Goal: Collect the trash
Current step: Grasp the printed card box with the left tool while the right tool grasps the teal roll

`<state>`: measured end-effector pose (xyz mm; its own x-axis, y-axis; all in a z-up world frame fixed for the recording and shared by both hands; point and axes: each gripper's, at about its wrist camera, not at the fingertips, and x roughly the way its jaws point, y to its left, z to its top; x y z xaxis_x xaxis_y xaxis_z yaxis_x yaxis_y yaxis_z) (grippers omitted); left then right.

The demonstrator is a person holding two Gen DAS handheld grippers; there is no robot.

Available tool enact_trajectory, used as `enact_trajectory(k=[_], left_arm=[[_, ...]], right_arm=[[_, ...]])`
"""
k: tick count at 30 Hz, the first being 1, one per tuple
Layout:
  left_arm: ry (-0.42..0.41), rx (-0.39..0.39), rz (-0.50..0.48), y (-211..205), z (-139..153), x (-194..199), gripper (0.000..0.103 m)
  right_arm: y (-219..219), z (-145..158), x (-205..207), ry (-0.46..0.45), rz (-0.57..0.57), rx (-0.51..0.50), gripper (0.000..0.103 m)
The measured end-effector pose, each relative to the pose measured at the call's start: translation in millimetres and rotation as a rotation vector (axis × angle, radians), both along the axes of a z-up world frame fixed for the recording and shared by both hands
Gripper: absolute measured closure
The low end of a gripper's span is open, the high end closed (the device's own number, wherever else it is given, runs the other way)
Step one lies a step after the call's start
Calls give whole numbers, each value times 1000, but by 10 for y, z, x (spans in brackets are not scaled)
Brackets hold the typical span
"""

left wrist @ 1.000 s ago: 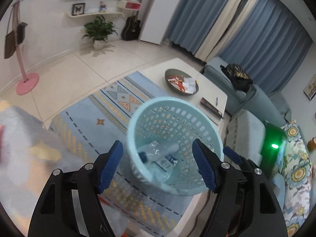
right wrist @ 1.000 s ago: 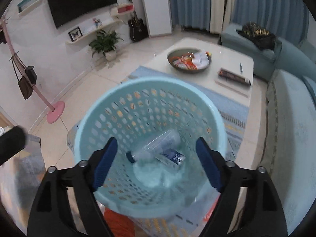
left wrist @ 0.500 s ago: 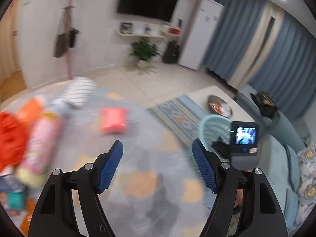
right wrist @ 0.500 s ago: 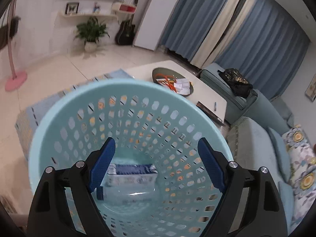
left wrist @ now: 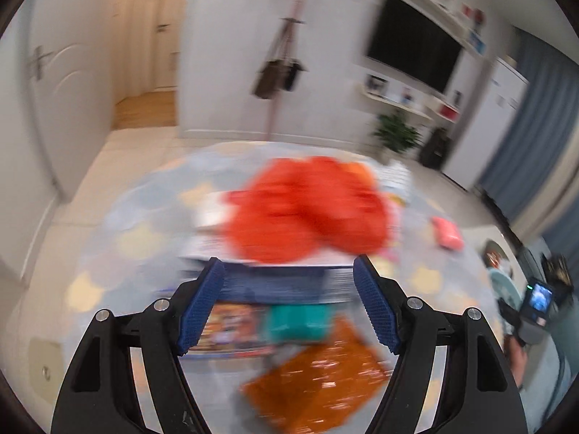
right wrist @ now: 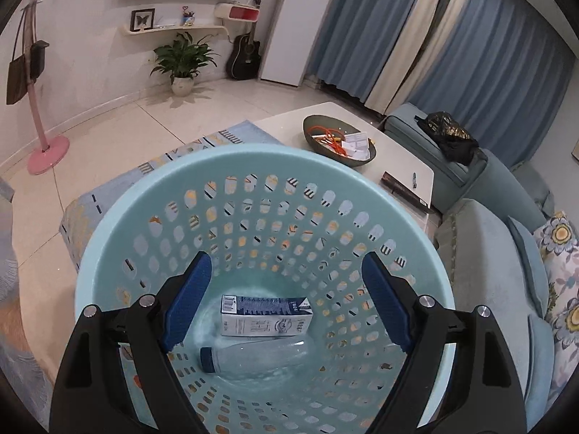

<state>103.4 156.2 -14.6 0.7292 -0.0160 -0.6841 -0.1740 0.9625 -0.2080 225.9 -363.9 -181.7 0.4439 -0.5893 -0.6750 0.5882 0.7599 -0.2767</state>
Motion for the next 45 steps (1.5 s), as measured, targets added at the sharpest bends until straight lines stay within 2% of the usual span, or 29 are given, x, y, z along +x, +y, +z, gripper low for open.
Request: enact_trajectory(k=[3, 6, 9, 12, 14, 17, 20, 24, 27, 28, 30, 33, 34, 36, 39, 42, 45], left_arm=[[16, -7, 60, 345, -53, -110, 31], [29, -54, 87, 651, -157, -175, 31], [49, -94, 100, 857, -273, -107, 33], [81, -141, 67, 962, -417, -32, 35], [88, -176, 22, 951, -479, 21, 35], [89, -230, -45, 915, -559, 116, 50], [106, -245, -87, 860, -614, 28, 63], [123, -277, -154, 685, -662, -211, 64], [141, -275, -249, 441, -649, -433, 64], [147, -268, -298, 325, -632, -513, 63], [154, -216, -380, 112, -587, -641, 51], [123, -68, -366, -26, -467, -725, 37], [105, -36, -366, -59, -424, -718, 33], [102, -12, -375, -120, -383, -619, 20], [143, -23, -402, -196, -445, -428, 19], [212, 37, -400, -377, -584, -279, 21], [255, 32, -387, -437, -675, -216, 29]], right_arm=[[150, 361, -134, -92, -26, -89, 22], [403, 808, -303, -199, 53, -69, 22], [775, 1160, -417, -269, 225, 28, 22], [1285, 1359, -479, -264, 430, 128, 22], [1570, 1420, -527, -251, 523, 150, 24], [2028, 1473, -564, -227, 679, 169, 45], [2393, 1484, -621, -203, 783, 168, 57], [2602, 1424, -660, -167, 851, 189, 57], [2736, 1365, -691, -146, 883, 180, 57], [2776, 1338, -718, -140, 888, 182, 57], [2770, 1270, -719, -126, 894, 210, 57], [2762, 1231, -733, -118, 923, 268, 57], [2770, 1232, -751, -118, 938, 289, 57], [2804, 1216, -797, -106, 983, 348, 56], [2918, 1167, -906, -88, 1046, 390, 47], [3066, 1120, -930, -53, 1081, 413, 46], [3219, 1122, -927, -32, 1119, 437, 46]])
